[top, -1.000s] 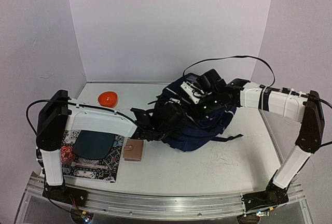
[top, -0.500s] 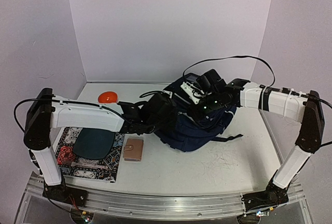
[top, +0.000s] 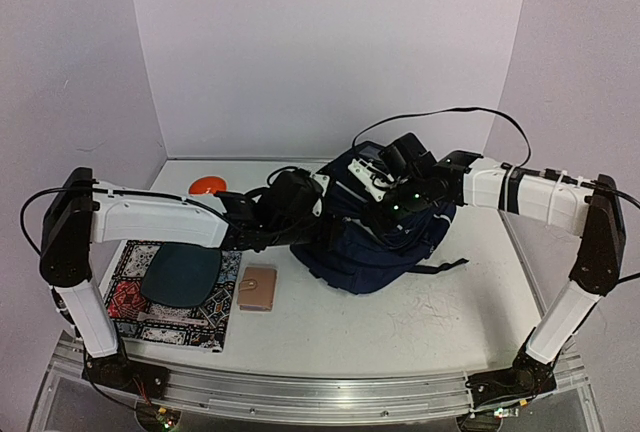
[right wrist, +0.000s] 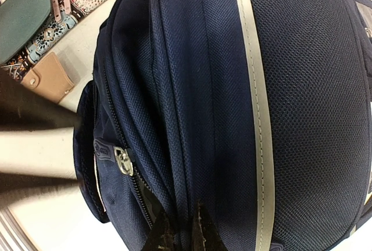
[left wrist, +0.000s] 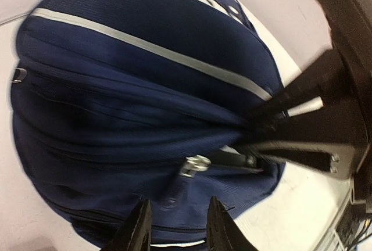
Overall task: Pack the student bag
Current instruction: Unzip the second largest pocket of the student bag.
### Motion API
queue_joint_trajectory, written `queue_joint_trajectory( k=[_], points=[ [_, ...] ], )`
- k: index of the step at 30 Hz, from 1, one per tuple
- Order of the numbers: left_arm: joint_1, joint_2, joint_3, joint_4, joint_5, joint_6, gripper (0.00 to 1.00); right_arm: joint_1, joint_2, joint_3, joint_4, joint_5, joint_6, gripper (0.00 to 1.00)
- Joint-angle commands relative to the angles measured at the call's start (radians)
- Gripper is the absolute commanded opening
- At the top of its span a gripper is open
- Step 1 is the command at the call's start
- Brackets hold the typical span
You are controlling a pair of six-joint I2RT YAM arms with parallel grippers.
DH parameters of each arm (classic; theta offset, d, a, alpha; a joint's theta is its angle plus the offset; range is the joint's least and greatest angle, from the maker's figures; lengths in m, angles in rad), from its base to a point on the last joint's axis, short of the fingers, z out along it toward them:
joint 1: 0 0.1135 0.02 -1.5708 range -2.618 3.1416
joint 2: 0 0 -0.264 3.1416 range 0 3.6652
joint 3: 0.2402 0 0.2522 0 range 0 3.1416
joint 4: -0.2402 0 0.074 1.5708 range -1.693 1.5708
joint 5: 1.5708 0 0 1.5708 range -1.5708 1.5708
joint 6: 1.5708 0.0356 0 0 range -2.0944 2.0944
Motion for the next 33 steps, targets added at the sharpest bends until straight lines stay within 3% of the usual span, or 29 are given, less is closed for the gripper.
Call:
queue_joint_trajectory(
  k=[1,16,33],
  points=[
    [0.016,0.033,0.036,0.034,0.1,0.04,0.36,0.017,-0.06,0.066,-0.015,-0.098,0.015,0.0],
    [0.143,0.032,-0.049,0.204,0.515,-0.105,0.41,0.018,-0.065,0.066,-0.016,-0.112,0.018,0.0],
    [0.146,0.127,-0.026,0.26,0.598,-0.244,0.32,0.017,-0.063,0.072,-0.015,-0.132,0.026,0.0]
  ],
)
